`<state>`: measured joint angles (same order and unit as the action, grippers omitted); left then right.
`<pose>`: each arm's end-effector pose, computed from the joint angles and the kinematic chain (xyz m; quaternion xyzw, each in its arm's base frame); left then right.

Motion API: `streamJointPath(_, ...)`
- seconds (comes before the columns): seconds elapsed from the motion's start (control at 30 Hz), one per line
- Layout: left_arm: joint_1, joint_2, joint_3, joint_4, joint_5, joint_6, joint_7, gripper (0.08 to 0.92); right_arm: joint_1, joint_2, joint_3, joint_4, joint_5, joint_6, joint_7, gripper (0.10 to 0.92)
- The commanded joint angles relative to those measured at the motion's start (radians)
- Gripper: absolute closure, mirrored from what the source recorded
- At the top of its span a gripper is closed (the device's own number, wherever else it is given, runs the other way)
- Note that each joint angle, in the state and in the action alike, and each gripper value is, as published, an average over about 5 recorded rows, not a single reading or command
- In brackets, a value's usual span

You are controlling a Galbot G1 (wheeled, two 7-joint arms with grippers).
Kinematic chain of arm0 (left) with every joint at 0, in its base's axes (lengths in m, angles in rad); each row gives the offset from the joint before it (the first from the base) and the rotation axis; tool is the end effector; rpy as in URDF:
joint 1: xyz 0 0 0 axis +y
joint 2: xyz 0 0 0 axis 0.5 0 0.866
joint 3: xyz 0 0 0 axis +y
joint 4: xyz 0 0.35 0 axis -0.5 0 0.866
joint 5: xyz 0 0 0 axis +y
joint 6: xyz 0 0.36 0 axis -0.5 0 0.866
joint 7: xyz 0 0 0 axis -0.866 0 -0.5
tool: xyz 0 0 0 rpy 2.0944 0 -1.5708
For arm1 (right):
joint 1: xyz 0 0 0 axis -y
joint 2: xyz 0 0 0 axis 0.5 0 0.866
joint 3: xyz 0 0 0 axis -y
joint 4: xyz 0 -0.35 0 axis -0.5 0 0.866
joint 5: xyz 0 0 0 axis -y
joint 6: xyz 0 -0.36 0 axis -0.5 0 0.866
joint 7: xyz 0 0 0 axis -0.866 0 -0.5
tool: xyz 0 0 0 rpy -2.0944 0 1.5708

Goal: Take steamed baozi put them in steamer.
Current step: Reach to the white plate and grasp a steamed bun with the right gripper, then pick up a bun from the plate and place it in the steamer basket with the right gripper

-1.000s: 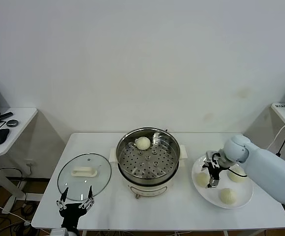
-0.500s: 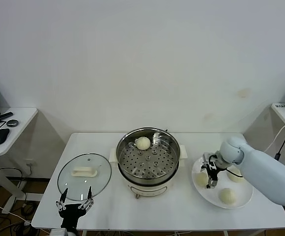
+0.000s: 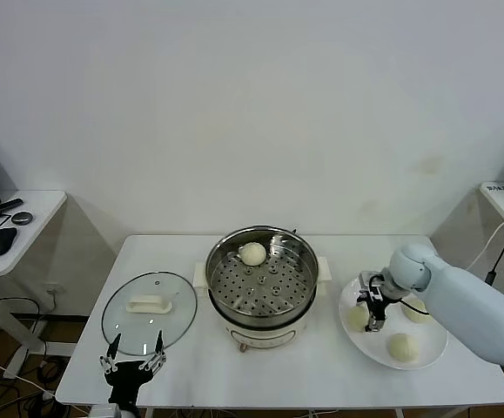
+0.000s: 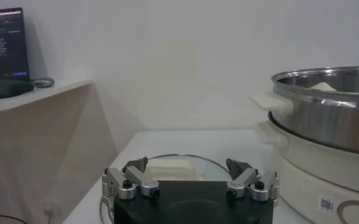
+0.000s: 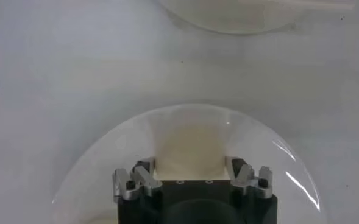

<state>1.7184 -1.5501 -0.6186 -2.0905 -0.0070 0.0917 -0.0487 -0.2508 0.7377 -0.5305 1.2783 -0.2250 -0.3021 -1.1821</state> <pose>0.1375 0.0332 -0.3270 0.0593 -0.9905 -0.0331 0.1198 0.4958 -0.1342 -0.2468 0.5106 -0.5554 0.4901 0.4366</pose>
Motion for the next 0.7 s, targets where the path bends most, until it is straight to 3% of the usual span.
streamJointPath(0.03, -0.001, -0.001, 0.003, 0.003, 0.002, 0.0, -0.001, 0.177, 0.002, -0.002, 0.006, -0.004, -0.002, -0.001, 0.001, 0.355)
streamJointPath(0.23, -0.014, -0.001, 0.013, 0.008, 0.011, 0.001, -0.002, 0.177, 0.099, -0.069, -0.002, 0.037, 0.067, -0.015, -0.005, 0.372)
streamJointPath(0.47, -0.032, 0.002, 0.024, 0.003, 0.009, 0.002, -0.003, 0.177, 0.445, -0.178, -0.221, 0.126, 0.231, -0.039, -0.052, 0.368)
streamJointPath(0.7, -0.055, 0.003, 0.036, -0.013, 0.011, 0.025, -0.007, 0.177, 0.842, -0.094, -0.514, 0.201, 0.404, -0.067, -0.087, 0.368)
